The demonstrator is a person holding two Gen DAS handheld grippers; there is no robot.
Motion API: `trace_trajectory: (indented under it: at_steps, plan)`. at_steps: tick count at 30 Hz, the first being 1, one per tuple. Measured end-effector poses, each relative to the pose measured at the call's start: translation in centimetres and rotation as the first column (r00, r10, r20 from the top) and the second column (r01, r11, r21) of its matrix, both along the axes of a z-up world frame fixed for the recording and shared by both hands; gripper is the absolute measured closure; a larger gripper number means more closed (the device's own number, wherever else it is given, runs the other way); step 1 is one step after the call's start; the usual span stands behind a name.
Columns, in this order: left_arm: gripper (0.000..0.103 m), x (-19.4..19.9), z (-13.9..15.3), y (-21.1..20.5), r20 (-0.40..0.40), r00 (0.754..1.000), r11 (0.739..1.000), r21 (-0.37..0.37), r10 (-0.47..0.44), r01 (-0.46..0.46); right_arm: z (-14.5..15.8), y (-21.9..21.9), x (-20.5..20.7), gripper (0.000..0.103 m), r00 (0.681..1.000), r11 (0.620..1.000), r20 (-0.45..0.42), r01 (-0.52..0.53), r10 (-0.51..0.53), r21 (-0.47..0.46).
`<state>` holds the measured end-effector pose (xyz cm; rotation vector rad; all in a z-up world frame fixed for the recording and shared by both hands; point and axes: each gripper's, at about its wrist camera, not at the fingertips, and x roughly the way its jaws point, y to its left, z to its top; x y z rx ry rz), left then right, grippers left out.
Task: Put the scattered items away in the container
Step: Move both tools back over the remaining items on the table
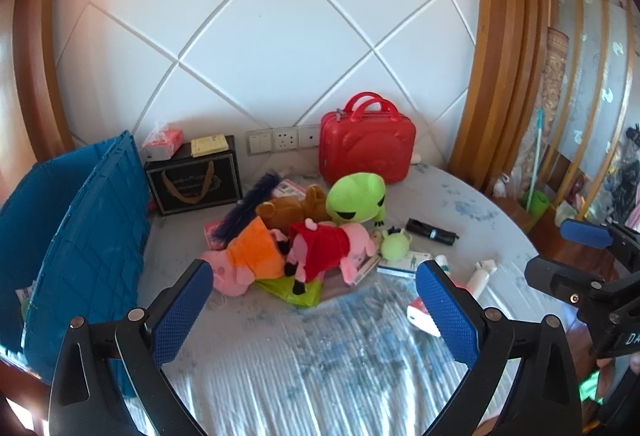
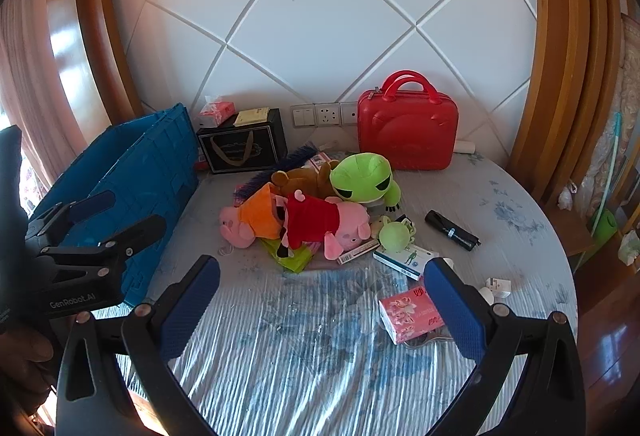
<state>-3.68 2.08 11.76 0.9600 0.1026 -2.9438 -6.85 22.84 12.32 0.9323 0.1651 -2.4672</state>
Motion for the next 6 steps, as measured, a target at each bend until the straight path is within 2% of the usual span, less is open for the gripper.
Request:
trace_trajectory:
  at_steps: [6]
  plan:
    - [0.000,0.62,0.17,0.17,-0.042,0.998,0.999,-0.027,0.045,-0.046,-0.06,0.17,-0.27,0.000,1.000,1.000,0.000,0.006,-0.006,0.007]
